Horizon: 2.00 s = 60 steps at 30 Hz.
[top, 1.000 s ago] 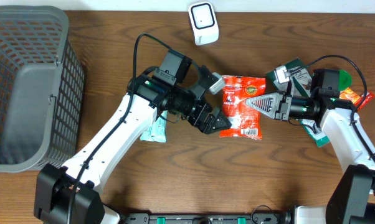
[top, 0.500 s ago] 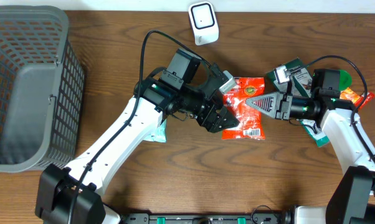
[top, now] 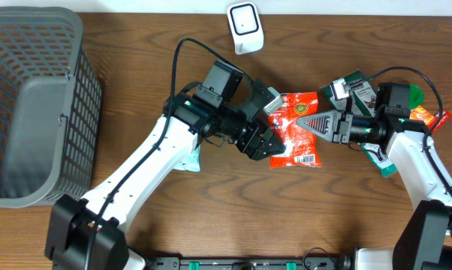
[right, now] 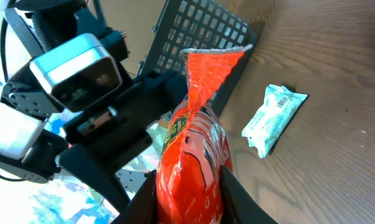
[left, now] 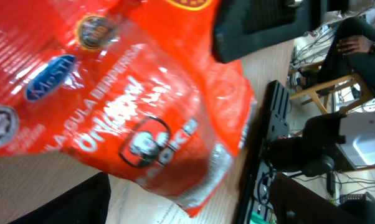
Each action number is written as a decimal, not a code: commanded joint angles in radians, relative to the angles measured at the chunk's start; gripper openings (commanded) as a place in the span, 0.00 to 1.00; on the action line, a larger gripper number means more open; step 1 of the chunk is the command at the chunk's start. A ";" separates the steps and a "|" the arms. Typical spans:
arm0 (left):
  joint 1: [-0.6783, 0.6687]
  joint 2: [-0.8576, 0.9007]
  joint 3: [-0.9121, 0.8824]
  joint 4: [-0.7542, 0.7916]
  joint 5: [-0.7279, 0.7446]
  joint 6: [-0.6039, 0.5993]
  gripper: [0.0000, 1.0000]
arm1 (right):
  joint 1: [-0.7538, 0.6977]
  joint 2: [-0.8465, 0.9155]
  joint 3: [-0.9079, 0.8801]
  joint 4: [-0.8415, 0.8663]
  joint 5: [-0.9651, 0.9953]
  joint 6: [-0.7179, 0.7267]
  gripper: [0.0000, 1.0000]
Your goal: Scan the item barcode
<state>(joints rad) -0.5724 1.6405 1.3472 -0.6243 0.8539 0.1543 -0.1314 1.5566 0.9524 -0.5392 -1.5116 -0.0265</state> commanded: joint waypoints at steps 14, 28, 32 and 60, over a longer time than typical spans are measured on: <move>-0.003 0.082 -0.003 0.104 0.108 -0.037 0.55 | 0.021 -0.023 -0.002 0.013 -0.048 0.100 0.01; -0.003 0.082 -0.003 0.125 0.110 -0.127 0.51 | 0.021 -0.023 -0.002 0.012 -0.048 0.158 0.01; -0.003 0.082 -0.003 0.161 0.203 -0.127 0.52 | 0.021 -0.023 -0.002 0.012 -0.048 0.161 0.01; 0.048 0.009 0.064 0.068 -0.139 -0.209 0.07 | -0.080 -0.023 -0.003 0.166 0.180 0.117 0.64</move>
<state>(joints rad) -0.5415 1.7195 1.3491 -0.5400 0.8841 -0.0357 -0.1856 1.5551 0.9501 -0.3477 -1.3579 0.1287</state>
